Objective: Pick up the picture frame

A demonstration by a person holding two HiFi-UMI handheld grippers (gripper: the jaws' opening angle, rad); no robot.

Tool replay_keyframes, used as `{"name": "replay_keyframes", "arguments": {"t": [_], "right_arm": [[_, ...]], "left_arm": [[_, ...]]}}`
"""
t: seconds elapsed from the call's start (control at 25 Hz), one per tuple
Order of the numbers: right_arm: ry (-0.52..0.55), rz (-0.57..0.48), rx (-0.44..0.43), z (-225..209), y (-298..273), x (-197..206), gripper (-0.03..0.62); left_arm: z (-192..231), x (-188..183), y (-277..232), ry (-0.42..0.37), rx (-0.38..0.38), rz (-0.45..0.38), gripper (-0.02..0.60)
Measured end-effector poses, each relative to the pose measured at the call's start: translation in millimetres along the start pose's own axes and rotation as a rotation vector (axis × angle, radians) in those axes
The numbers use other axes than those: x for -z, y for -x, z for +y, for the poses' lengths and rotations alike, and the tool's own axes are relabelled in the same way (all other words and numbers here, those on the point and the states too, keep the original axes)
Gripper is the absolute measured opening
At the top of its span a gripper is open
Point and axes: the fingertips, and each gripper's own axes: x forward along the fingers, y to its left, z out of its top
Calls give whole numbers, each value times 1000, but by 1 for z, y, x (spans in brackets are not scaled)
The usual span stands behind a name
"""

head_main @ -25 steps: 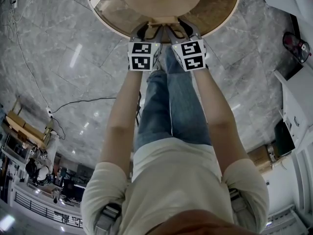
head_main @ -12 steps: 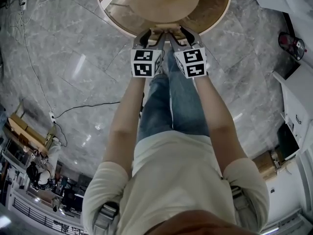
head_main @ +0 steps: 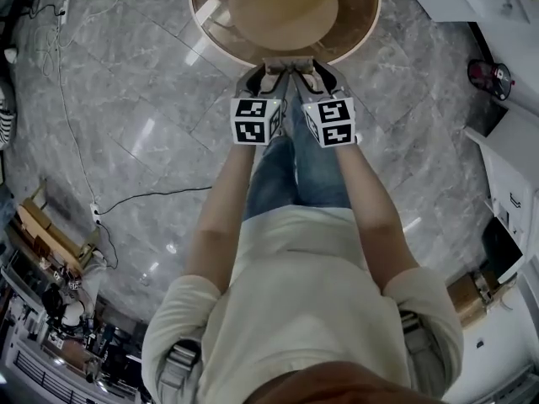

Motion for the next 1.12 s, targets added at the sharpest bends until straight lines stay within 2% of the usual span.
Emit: {"name": "replay_keyframes", "arguments": {"t": [0.6,1.12], "right_arm": [[39,-96,26,54,101,-38,179],[79,-202,38,96,173,-72,176]], "left_arm": [[-50,-26,106,-87,19,-82,189],[-85,-48,186,-157,-4,-159,189]]}}
